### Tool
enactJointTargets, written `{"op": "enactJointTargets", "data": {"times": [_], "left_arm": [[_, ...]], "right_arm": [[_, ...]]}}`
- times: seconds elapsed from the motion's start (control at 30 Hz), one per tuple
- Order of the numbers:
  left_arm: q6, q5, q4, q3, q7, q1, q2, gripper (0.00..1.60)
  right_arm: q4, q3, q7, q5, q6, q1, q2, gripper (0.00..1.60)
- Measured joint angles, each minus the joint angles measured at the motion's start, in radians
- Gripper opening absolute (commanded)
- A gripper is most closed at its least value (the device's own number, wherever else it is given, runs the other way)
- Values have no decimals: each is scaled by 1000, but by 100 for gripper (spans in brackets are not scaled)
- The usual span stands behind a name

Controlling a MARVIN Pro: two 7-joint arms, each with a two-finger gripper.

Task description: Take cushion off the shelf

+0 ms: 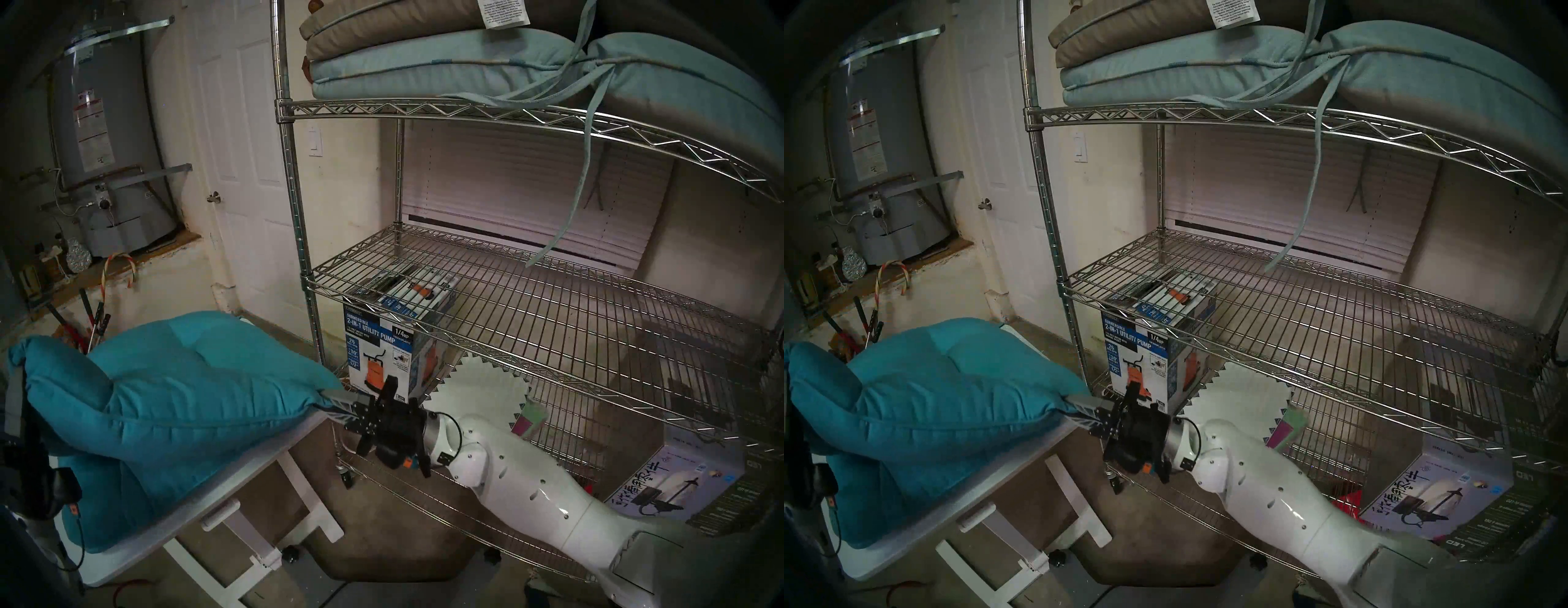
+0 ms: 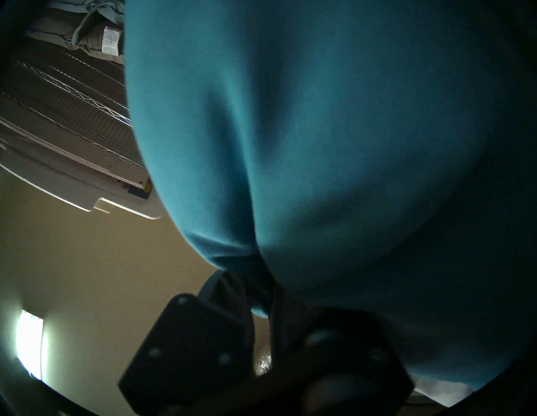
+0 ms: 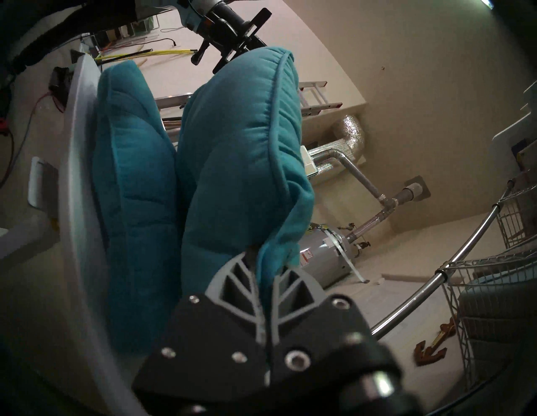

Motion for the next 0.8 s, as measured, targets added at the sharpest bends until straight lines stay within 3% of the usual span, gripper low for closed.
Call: {"op": "enactJointTargets", "data": {"times": [0.37, 0.8], "left_arm": [[-18, 27, 39, 24, 36, 77, -95, 0], [-30, 99, 44, 61, 46, 152, -181, 0]], "right_arm": [[-107, -3, -44, 12, 30, -119, 94, 0], [-281, 37, -152, 19, 174, -280, 226, 0]]}}
